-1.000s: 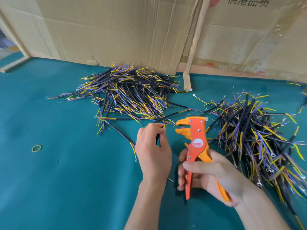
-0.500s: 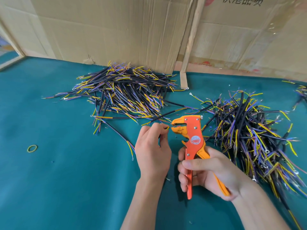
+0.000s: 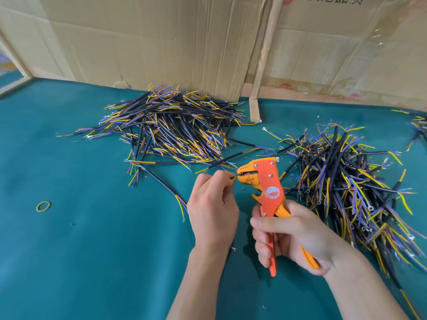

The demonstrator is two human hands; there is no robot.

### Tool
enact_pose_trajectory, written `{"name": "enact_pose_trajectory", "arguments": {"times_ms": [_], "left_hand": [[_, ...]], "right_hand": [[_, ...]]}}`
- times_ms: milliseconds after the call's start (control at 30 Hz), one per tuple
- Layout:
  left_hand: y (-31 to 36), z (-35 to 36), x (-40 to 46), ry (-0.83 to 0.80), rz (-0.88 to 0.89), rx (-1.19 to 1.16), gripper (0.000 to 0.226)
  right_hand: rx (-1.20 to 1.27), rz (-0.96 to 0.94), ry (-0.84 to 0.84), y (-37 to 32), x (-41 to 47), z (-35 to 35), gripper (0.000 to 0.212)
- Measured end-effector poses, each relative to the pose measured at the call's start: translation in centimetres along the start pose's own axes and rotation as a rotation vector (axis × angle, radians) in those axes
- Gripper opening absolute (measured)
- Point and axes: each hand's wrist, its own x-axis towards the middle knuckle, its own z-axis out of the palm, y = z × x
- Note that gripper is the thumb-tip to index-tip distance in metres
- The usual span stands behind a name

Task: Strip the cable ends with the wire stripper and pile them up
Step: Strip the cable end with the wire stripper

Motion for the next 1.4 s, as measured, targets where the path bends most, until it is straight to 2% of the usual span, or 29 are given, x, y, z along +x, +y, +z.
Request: {"name": "enact_pose_trajectory", "arguments": {"times_ms": [200,467,533,667,767,867,1167,1267,1400], "left_hand": [[0.0,0.0,0.0,0.007,0.016,-0.005,0.018],[0.1,0.2,-0.1,0.055,-0.015,-0.057,0.026],[0.0,0.2,-0.1,0.067,-0.035,-0.072,0.024],[-0.1,0.0,-0.1,0.082,-0.108,-0.108,0.022],[-0.2,0.1,-0.1,0.086,-0.227,-0.165,0.015],[-0.3,0.0,-0.1,0.071,-0.246,-0.183,0.012],[-0.1,0.1,-0.1,0.027,-0.303,-0.288,0.027],[-0.1,0.1,-0.1,0.013,-0.274,-0.283,0.025],[-0.1,0.2,-0.2,-0.018,-0.134,-0.171,0.026]], "right_hand": [[0.031,0.024,0.043,0.2,0.1,0.3,0.025],[0.028,-0.042,0.195,0.7,0.3,1.5,0.044],[0.076,-0.042,0.143,0.7,0.3,1.6,0.042],[0.234,-0.058,0.002,0.4,0.1,1.3,0.022],[0.284,-0.064,0.016,0.2,-0.1,0.3,0.034],[0.284,-0.023,0.036,0.1,-0.1,-0.2,0.036],[0.283,0.023,-0.08,0.6,0.1,0.4,0.043],[0.259,-0.005,-0.077,0.3,-0.1,0.3,0.042],[0.208,-0.015,-0.075,0.0,-0.5,-0.1,0.035]]}}
